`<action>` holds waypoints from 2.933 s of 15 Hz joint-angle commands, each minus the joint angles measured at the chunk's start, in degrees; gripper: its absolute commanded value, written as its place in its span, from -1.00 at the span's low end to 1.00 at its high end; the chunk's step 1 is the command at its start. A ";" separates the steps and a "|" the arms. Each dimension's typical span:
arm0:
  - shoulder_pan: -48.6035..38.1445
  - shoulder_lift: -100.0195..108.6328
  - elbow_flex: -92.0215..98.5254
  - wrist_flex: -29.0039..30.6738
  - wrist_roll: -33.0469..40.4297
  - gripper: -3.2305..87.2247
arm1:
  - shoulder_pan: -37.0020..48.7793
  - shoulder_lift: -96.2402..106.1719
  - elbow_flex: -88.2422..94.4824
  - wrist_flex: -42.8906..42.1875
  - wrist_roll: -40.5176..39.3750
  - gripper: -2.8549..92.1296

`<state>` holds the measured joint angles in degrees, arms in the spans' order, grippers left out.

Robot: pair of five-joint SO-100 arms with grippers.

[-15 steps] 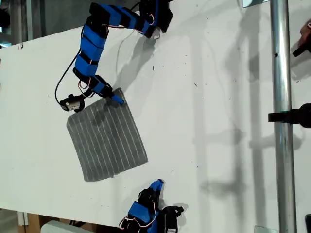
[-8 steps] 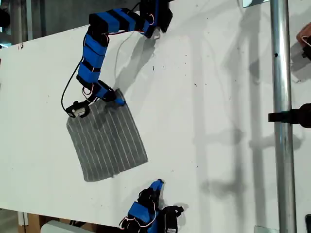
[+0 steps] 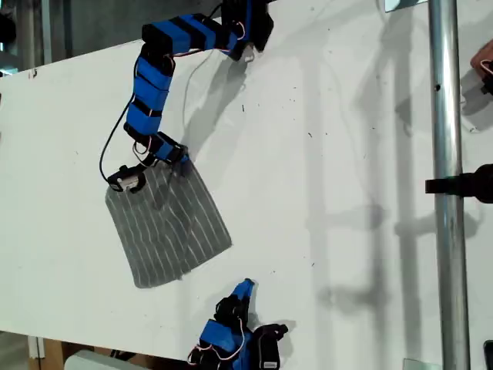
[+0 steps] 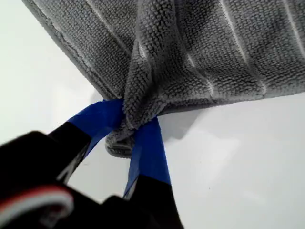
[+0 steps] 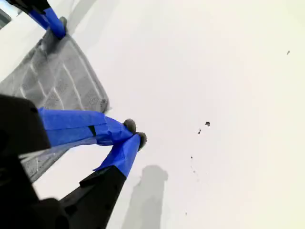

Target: Grasp corners of a towel and fold twice.

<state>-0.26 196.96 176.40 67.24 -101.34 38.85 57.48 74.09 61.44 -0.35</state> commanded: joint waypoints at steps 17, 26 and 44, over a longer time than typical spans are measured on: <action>-24.17 -104.85 -106.52 26.37 54.93 -0.42 | 0.00 2.46 2.99 -2.29 -0.18 -0.94; -24.79 -112.32 -101.34 22.06 59.15 -0.27 | -0.09 2.55 3.08 -2.37 -0.18 -0.94; -28.39 -132.71 -93.69 5.54 54.67 -0.99 | -0.35 3.52 4.31 -3.16 -0.70 -0.94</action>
<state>-28.12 63.02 82.79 72.77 -46.05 38.85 59.24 78.31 58.80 -0.35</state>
